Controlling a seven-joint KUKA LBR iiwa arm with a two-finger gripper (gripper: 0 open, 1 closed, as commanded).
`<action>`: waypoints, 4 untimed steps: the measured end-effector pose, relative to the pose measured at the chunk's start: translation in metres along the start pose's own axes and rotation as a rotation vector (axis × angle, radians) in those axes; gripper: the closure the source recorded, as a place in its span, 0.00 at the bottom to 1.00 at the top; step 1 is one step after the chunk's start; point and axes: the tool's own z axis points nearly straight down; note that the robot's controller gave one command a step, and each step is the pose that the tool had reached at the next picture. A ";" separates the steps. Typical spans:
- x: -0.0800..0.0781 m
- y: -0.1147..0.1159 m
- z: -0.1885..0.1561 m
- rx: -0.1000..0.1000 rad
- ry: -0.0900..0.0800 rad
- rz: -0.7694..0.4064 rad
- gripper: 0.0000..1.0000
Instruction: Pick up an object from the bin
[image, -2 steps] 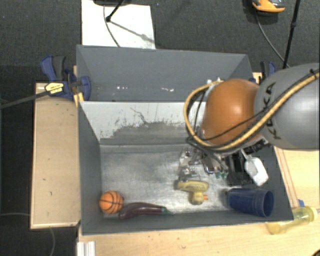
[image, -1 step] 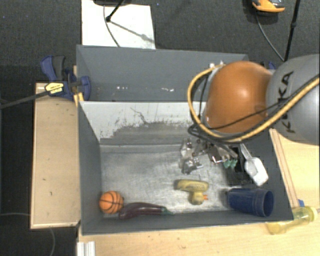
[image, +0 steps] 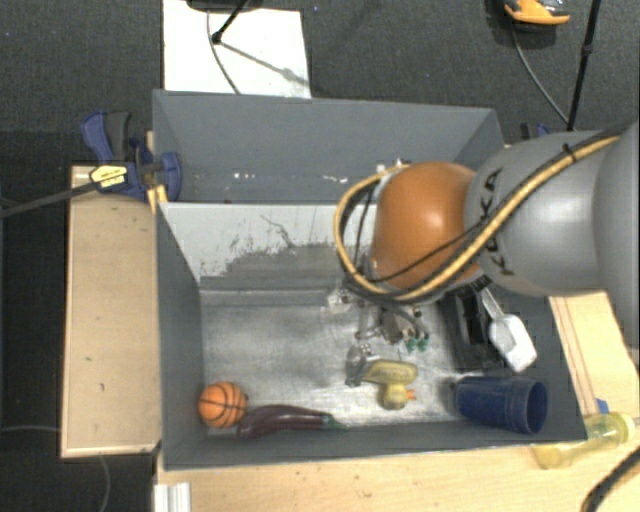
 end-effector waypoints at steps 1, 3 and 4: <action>-0.001 0.000 -0.004 0.000 -0.006 0.001 0.00; -0.011 -0.051 0.058 0.001 -0.008 0.012 0.00; -0.012 -0.051 0.058 0.000 -0.009 0.013 0.00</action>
Offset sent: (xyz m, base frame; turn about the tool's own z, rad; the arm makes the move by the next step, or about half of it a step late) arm 0.0190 -0.0478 -0.0602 0.0064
